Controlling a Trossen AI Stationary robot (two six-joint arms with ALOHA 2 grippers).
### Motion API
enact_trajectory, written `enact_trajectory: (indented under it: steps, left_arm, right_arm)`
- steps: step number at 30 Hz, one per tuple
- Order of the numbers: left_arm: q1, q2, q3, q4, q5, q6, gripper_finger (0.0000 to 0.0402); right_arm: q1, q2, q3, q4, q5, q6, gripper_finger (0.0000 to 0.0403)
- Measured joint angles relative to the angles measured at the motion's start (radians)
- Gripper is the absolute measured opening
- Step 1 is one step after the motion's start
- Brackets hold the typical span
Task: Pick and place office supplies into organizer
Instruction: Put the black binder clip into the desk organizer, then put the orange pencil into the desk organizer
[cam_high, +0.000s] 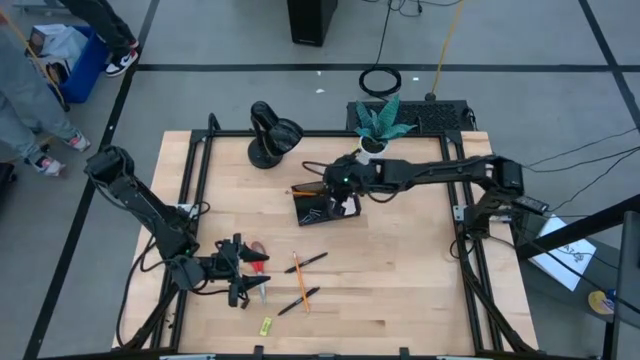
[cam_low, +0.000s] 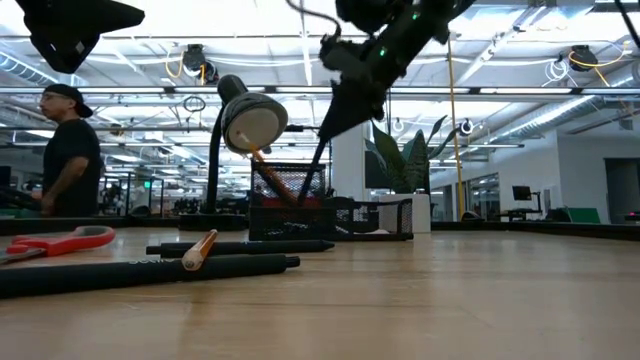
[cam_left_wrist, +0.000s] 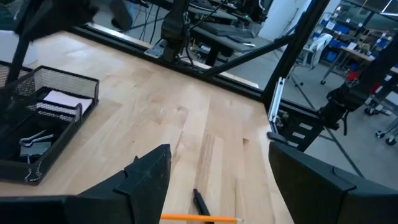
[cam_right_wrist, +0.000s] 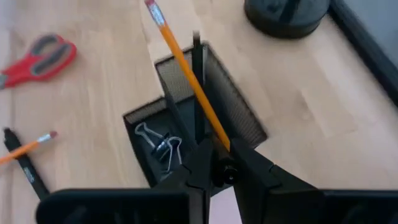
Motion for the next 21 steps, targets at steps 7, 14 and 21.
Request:
enact_trajectory:
  steps: [7,14,21]
  left_arm:
    - [0.0,0.0,0.0,-0.006,0.0,0.0,0.0274]
    - [0.0,0.0,0.0,-0.008,0.0,0.0,0.0274]
    - [0.0,0.0,0.0,-0.015,0.0,0.0,0.0274]
  right_arm:
    - [-0.024,0.09,0.0,0.042,-0.055,-0.007,0.0038]
    - [-0.036,0.117,0.0,0.091,-0.096,-0.058,0.0062]
    - [-0.015,0.095,0.0,0.142,-0.048,-0.157,0.0121]
